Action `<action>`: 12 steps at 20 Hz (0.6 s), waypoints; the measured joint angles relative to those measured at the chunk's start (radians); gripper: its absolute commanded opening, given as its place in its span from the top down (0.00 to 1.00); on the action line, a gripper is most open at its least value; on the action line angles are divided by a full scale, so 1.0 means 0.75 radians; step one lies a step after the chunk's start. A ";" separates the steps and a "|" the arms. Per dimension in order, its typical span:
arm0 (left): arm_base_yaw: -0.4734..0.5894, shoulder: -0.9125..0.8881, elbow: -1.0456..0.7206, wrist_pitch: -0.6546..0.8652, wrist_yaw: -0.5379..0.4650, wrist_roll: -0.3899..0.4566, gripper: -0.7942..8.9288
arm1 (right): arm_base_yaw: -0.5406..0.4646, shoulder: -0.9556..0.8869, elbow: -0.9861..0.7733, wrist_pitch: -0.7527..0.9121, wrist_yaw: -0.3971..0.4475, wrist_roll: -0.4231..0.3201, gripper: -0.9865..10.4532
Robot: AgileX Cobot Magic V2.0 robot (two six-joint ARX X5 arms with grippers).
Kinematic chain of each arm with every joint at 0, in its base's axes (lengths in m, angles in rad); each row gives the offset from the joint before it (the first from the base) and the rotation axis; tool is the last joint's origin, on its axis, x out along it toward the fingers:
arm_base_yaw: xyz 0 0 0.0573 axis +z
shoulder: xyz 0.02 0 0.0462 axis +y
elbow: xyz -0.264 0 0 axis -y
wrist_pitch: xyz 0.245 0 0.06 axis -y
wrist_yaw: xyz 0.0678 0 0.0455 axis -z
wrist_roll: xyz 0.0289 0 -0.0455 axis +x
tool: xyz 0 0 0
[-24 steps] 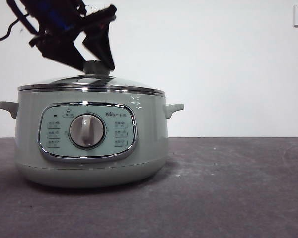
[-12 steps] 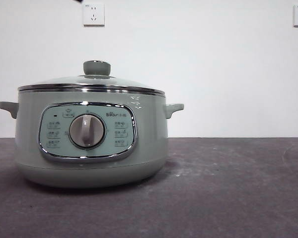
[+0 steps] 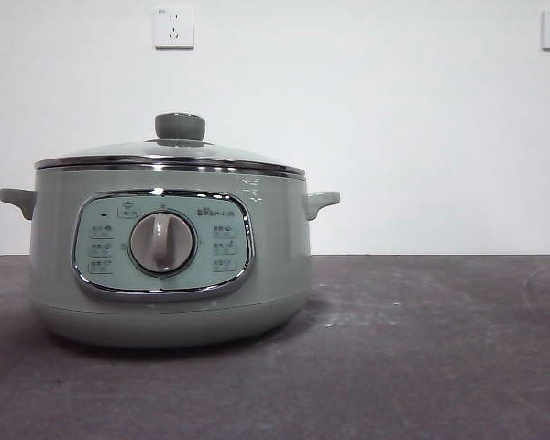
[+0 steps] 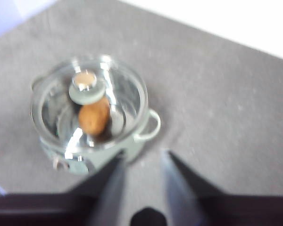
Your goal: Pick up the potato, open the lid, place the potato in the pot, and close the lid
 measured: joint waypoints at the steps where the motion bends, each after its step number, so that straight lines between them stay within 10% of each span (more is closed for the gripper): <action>1: -0.013 -0.035 -0.032 0.005 -0.040 0.004 0.93 | 0.000 -0.043 -0.081 0.078 0.001 0.000 0.93; 12: -0.068 -0.491 -0.767 0.304 -0.184 -0.013 0.92 | 0.000 -0.429 -0.981 0.737 0.000 0.000 0.92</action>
